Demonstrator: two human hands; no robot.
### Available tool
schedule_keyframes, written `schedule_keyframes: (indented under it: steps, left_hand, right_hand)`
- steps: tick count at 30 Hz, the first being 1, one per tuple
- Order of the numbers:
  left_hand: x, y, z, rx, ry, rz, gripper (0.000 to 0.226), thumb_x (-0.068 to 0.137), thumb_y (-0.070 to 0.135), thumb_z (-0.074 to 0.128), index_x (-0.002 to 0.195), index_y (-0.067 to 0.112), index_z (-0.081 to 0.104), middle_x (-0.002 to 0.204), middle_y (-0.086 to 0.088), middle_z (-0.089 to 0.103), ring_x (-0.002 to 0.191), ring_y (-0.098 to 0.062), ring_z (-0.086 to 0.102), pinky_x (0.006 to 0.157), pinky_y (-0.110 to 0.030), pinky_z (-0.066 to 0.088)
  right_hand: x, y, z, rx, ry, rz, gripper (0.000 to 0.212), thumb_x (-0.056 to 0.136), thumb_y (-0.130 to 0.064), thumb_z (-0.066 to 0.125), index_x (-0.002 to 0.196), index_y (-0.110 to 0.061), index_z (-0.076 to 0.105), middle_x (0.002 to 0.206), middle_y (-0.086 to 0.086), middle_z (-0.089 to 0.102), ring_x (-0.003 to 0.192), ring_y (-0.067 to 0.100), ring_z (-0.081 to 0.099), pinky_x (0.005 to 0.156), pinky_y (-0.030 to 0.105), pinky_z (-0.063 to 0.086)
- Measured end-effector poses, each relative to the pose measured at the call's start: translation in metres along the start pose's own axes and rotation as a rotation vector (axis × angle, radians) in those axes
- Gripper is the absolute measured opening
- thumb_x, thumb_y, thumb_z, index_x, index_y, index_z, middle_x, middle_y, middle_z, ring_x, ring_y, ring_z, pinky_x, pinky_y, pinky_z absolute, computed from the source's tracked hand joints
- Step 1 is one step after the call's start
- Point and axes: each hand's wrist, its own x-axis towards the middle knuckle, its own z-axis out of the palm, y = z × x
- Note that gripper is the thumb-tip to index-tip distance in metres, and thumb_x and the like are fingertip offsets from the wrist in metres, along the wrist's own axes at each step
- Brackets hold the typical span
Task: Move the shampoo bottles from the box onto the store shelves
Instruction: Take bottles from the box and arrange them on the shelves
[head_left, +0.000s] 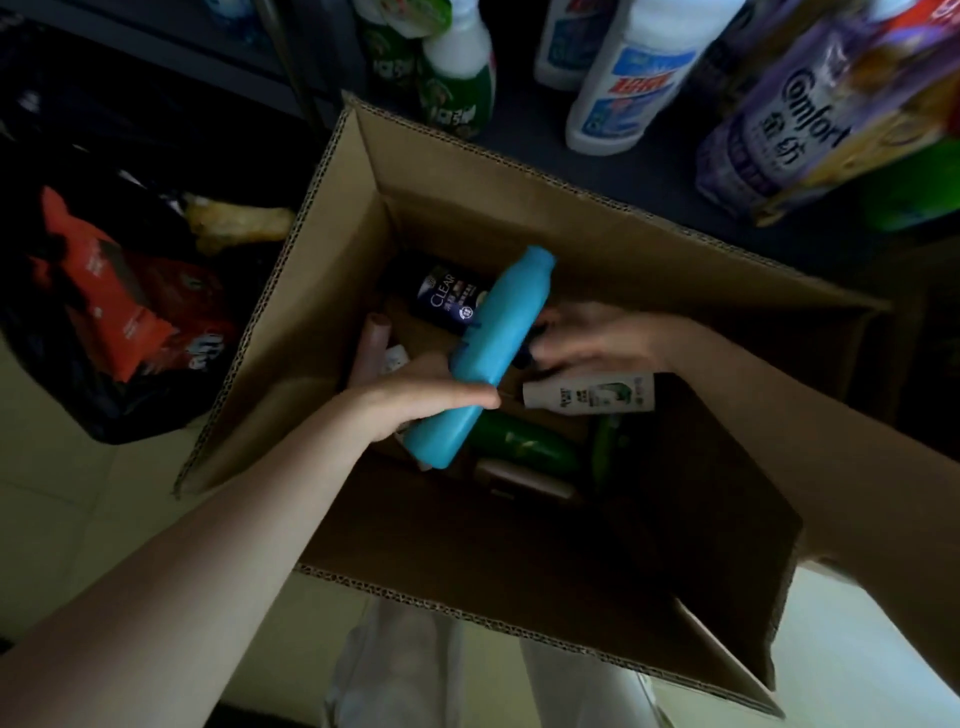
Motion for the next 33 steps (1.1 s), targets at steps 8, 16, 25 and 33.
schedule_keyframes:
  steps: [8, 16, 25, 33]
  left_hand:
    - [0.025, -0.012, -0.008, -0.065, -0.039, -0.005, 0.039, 0.079, 0.033, 0.07, 0.108, 0.024, 0.045, 0.111, 0.003, 0.035, 0.096, -0.013, 0.046, 0.062, -0.028, 0.045]
    - [-0.014, 0.011, -0.021, 0.002, -0.059, 0.071, 0.037, 0.075, 0.035, 0.071, 0.101, 0.022, 0.047, 0.098, 0.0, 0.045, 0.084, -0.012, 0.05, 0.071, -0.027, 0.049]
    - [-0.222, 0.13, -0.099, -0.135, -0.147, 0.439, 0.06, 0.042, 0.044, 0.072, 0.097, 0.023, 0.061, 0.081, 0.005, 0.068, 0.075, -0.011, 0.063, 0.071, -0.026, 0.051]
    - [-0.41, 0.274, -0.17, -0.24, 0.022, 0.857, 0.087, 0.019, 0.066, 0.084, 0.088, 0.017, 0.064, 0.076, -0.001, 0.069, 0.066, -0.016, 0.064, 0.063, -0.027, 0.053]
  right_hand:
    - [0.062, 0.095, 0.022, -1.199, 0.287, 0.478, 0.061, 0.088, -0.027, 0.062, 0.141, -0.01, 0.036, 0.146, 0.013, 0.036, 0.134, 0.031, 0.036, 0.111, 0.045, 0.031]
    - [0.009, 0.058, 0.041, -0.806, 0.118, 0.412, 0.054, 0.08, -0.02, 0.07, 0.129, -0.005, 0.05, 0.126, 0.013, 0.056, 0.112, 0.025, 0.056, 0.085, 0.028, 0.048]
    - [-0.258, -0.149, 0.004, -0.446, -0.049, 0.186, 0.035, 0.074, -0.011, 0.075, 0.105, -0.013, 0.06, 0.098, 0.007, 0.07, 0.088, 0.022, 0.068, 0.083, 0.038, 0.056]
    - [-0.51, -0.229, 0.005, -0.186, 0.33, -0.469, 0.044, 0.06, -0.009, 0.081, 0.1, -0.012, 0.061, 0.087, 0.003, 0.073, 0.076, 0.017, 0.069, 0.064, 0.029, 0.057]
